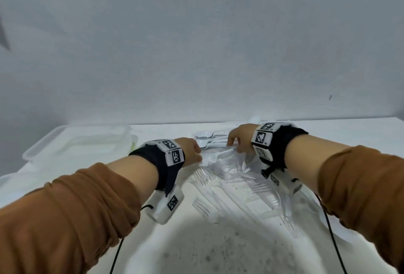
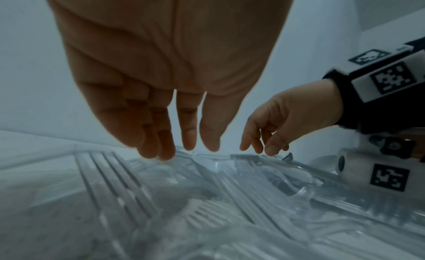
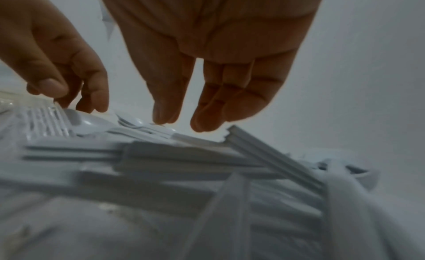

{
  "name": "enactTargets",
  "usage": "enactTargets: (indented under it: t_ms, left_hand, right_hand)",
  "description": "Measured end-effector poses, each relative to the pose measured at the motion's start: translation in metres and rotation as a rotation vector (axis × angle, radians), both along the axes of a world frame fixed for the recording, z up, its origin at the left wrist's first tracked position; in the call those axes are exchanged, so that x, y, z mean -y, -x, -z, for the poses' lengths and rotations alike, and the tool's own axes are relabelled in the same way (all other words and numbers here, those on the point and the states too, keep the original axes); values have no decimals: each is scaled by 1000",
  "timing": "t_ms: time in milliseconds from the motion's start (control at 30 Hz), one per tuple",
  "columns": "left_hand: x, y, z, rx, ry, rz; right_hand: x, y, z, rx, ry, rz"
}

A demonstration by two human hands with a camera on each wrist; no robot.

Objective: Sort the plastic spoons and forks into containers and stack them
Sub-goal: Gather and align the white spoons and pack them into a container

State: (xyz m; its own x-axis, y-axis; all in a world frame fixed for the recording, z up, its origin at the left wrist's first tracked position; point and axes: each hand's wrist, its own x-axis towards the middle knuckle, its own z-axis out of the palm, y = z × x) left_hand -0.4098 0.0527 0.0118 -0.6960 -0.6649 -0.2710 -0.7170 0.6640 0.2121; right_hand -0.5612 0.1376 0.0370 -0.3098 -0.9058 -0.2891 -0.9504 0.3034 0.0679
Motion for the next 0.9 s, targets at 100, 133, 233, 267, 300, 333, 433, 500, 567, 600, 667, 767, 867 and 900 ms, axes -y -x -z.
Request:
enactTargets:
  t_ms: [100,133,233,267,300,333,433,500,567,600,667,767,867,900]
  left_hand:
    - [11,7,0,-64,6,-65]
    - [16,9,1,-75,12,-86]
    - [30,13,3,-51,39,-95]
    - [33,14,3,-25,47,-90]
    - [36,16,3,4,53,-86]
    - [38,17,4,25,47,-83]
    - [43,19,5,60,33,-91]
    - [45,19,8,64,28,-94]
    - [49,21,11,32,9,-97]
    - [50,21,12,8,-5,-98]
    - [51,23,9,-25,-36,-95]
    - [50,26,7,-13,-47,-61]
    - [54,26,7,-1,-23,2]
    - [55,26,7,-3,-14,17]
  right_hand:
    - [11,2,1,44,-18,-58]
    - [15,3,1,52,-34,-73]
    - [26,1,5,50,-103,-111]
    - [29,0,7,46,-117,-121]
    - [32,-1,8,40,-123,-132]
    - [33,-1,8,35,-127,-141]
    - [35,-2,8,33,-128,-166]
    - [35,-3,9,18,-123,-184]
    - [34,-4,9,1,-115,-189]
    - [33,-4,10,0,-107,-191]
    - [33,-3,12,18,-63,-195]
    - [30,-2,12,41,17,-176]
    - [27,-2,9,77,56,-114]
    - [25,-2,8,94,75,-97]
